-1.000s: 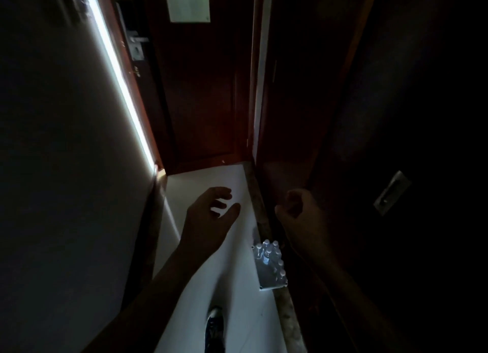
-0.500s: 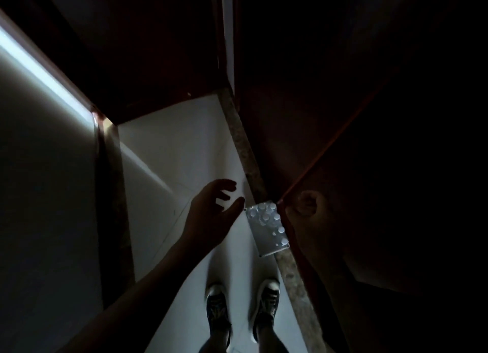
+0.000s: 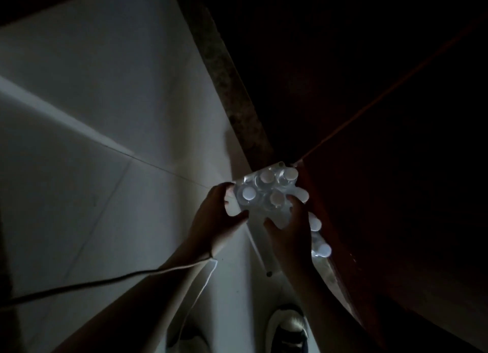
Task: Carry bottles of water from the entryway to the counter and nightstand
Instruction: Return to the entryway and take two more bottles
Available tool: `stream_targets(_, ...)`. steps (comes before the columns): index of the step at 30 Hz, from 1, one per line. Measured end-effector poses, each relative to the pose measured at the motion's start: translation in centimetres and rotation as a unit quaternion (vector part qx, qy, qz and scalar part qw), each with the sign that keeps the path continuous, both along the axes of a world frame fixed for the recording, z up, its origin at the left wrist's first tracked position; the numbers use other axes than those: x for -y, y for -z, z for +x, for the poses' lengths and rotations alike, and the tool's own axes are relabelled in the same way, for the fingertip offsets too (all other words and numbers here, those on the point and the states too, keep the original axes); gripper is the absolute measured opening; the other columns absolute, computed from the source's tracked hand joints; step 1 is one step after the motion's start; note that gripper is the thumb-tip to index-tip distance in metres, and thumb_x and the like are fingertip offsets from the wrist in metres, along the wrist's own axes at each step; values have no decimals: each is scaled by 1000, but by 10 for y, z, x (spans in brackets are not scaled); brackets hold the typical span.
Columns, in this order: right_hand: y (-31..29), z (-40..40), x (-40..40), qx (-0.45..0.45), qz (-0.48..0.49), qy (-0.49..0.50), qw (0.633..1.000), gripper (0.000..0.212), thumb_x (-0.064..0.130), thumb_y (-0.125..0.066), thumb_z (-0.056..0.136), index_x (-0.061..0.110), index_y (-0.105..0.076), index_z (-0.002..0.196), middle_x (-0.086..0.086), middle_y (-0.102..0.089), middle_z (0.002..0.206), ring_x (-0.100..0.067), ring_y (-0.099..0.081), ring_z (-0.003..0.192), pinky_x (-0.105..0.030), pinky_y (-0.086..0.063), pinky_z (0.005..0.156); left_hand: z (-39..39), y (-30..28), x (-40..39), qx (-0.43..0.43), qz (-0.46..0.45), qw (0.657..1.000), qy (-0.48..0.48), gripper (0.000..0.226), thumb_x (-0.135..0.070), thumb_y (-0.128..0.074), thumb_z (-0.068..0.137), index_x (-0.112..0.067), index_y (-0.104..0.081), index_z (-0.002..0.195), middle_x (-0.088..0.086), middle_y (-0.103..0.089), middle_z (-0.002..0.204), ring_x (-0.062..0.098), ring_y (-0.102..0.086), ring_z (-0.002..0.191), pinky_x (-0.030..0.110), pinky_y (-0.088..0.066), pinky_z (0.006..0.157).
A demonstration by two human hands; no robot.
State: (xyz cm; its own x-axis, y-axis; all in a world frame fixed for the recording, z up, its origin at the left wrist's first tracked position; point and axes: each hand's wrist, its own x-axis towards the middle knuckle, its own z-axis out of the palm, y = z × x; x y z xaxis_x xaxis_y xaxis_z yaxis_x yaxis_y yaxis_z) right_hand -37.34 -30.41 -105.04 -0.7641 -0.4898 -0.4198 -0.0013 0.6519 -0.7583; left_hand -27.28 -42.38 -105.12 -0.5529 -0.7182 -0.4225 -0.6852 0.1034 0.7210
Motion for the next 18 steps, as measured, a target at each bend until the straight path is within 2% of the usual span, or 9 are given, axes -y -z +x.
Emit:
stream_targets(2, 52, 2, 2, -33, -27, -2, 999, 70, 19, -70, 83, 25, -37, 144, 20, -43, 130, 25, -36, 110, 0, -30, 92, -10, 63, 2, -21, -16, 999, 40, 73, -28, -82, 73, -22, -48, 137, -13, -49, 124, 9, -56, 102, 10, -37, 74)
stream_targets(4, 90, 5, 4, -74, -50, 4, 996, 75, 19, -70, 82, 27, -33, 147, 27, -39, 133, 28, -30, 118, 3, -24, 96, -17, 116, 3, -46, -31, 995, 79, 78, -22, -85, 68, -18, -48, 137, -10, -52, 128, 14, -59, 108, 11, -42, 82)
stream_targets(5, 106, 7, 7, -90, -59, 17, 994, 76, 18, -70, 82, 26, -33, 148, 24, -42, 137, 22, -33, 122, -3, -28, 101, -19, 136, 3, -56, -36, 994, 87, 79, -22, -86, 67, -18, -49, 137, -7, -56, 131, 16, -62, 108, 15, -46, 86)
stream_targets(7, 134, 8, 11, -130, -66, 42, 988, 70, 20, -72, 81, 22, -40, 144, 8, -52, 140, 0, -46, 126, -20, -38, 104, -22, 163, 3, -66, -55, 993, 76, 78, -25, -87, 65, -19, -51, 134, -3, -64, 126, 18, -67, 99, 25, -51, 83)
stream_targets(9, 155, 6, 12, -167, -64, 49, 983, 62, 21, -78, 79, 20, -50, 134, 3, -61, 129, -11, -56, 118, -23, -43, 95, -24, 176, 4, -75, -83, 992, 52, 72, -31, -86, 61, -18, -57, 126, -1, -70, 115, 20, -69, 95, 30, -52, 81)
stream_targets(12, 157, 4, 13, -179, -41, 47, 982, 57, 32, -82, 76, 21, -54, 124, 6, -67, 114, -13, -62, 104, -21, -43, 80, -26, 172, 5, -88, -91, 992, 20, 70, -44, -79, 54, -22, -63, 118, -4, -74, 105, 17, -71, 95, 35, -56, 80)
stream_targets(16, 108, 10, 7, -179, -40, 36, 982, 59, 50, -75, 77, 24, -52, 125, 6, -69, 112, -15, -65, 103, -31, -52, 82, -16, 119, 1, -143, -86, 986, -2, 60, -40, -82, 55, -26, -66, 111, -11, -75, 96, 8, -71, 88, 33, -56, 77)
stream_targets(17, 86, 11, 6, -175, -50, 39, 982, 55, 49, -76, 76, 27, -52, 120, 11, -68, 103, -6, -66, 96, -25, -50, 79, -12, 96, 0, -158, -85, 984, -2, 57, -37, -84, 56, -26, -67, 110, -11, -75, 94, 6, -70, 86, 33, -56, 76)
stream_targets(18, 59, 11, 6, -175, -61, 42, 982, 47, 43, -79, 75, 33, -52, 112, 17, -64, 90, 8, -62, 86, -11, -45, 74, -9, 68, 1, -171, -78, 982, 1, 56, -33, -86, 58, -26, -67, 109, -12, -75, 93, 4, -69, 84, 33, -57, 75)
